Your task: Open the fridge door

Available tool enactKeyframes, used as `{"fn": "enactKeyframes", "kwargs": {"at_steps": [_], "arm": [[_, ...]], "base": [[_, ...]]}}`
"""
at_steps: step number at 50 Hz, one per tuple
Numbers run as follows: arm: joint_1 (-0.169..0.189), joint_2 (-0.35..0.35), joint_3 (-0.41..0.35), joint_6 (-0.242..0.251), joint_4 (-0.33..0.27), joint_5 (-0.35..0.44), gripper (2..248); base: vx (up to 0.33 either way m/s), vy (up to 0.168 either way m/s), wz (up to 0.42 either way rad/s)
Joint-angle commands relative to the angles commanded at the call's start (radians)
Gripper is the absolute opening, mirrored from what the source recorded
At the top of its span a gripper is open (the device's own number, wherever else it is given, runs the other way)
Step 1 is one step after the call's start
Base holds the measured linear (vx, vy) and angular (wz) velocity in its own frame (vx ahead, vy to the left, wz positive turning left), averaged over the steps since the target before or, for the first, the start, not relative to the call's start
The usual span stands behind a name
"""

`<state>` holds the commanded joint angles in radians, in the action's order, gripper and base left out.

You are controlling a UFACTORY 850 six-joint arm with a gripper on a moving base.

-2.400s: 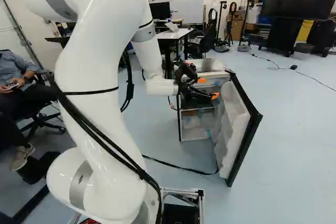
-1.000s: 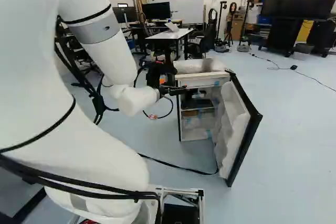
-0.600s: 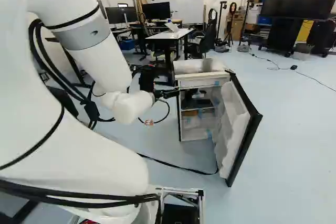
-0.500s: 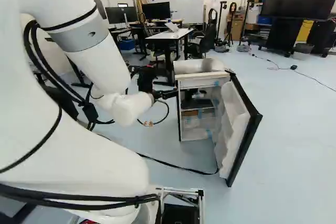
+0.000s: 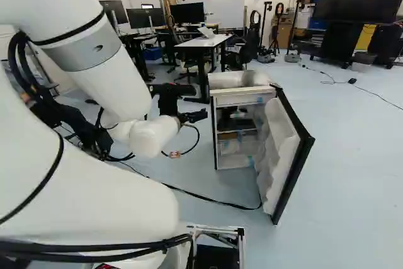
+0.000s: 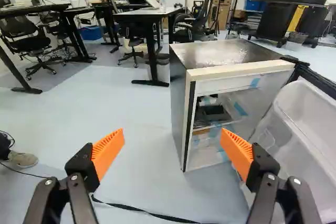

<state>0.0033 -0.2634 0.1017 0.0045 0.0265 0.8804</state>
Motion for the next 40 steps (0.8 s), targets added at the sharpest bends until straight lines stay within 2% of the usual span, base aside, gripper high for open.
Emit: {"fn": "enactKeyframes", "kwargs": {"at_steps": [16, 40], "arm": [[-0.003, -0.015, -0.013, -0.004, -0.025, -0.007, 247], [-0.003, -0.016, -0.014, -0.005, -0.027, -0.008, 247]], "base": [[0.000, 0.000, 0.000], [0.000, 0.000, 0.000]]}}
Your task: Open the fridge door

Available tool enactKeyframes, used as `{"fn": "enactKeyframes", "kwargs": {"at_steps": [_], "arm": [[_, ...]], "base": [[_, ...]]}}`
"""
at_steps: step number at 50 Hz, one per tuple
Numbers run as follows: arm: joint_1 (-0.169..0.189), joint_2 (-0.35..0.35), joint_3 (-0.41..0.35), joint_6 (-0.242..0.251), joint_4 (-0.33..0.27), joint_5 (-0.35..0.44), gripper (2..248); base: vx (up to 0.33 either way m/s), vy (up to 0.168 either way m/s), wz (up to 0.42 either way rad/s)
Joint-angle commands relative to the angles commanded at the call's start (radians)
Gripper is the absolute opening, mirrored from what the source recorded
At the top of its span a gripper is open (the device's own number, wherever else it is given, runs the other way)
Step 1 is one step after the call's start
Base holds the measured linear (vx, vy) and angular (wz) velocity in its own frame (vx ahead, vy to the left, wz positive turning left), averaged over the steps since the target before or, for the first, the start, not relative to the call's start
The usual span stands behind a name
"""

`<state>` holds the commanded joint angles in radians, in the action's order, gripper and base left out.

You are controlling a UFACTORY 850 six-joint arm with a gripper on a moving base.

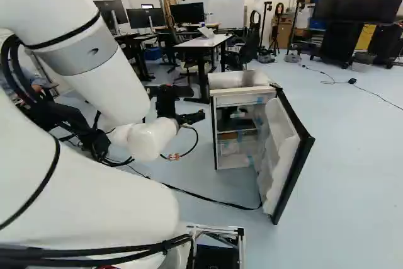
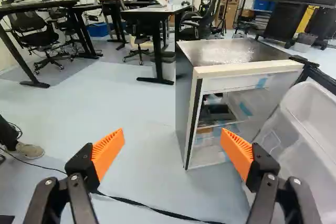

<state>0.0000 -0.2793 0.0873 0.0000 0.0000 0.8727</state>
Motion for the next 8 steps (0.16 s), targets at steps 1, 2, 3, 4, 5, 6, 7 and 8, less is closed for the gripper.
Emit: {"fn": "enactKeyframes", "kwargs": {"at_steps": [1, 2, 3, 4, 5, 6, 7, 8], "arm": [[0.000, 0.000, 0.000, 0.000, 0.000, 0.000, 247], [0.000, 0.000, 0.000, 0.000, 0.000, 0.000, 247], [0.000, 0.000, 0.000, 0.000, 0.000, 0.000, 247], [0.000, 0.000, 0.000, 0.000, 0.000, 0.000, 247], [0.000, 0.000, 0.000, 0.000, 0.000, 0.000, 247], [0.000, 0.000, 0.000, 0.000, 0.000, 0.000, 247], [0.000, 0.000, 0.000, 0.000, 0.000, 0.000, 247], [0.000, 0.000, 0.000, 0.000, 0.000, 0.000, 247]], "base": [[0.000, 0.000, 0.000], [0.000, 0.000, 0.000], [0.000, 0.000, 0.000], [0.000, 0.000, 0.000], [0.000, 0.000, 0.000], [0.000, 0.000, 0.000], [0.000, 0.000, 0.000], [0.000, 0.000, 0.000]]}}
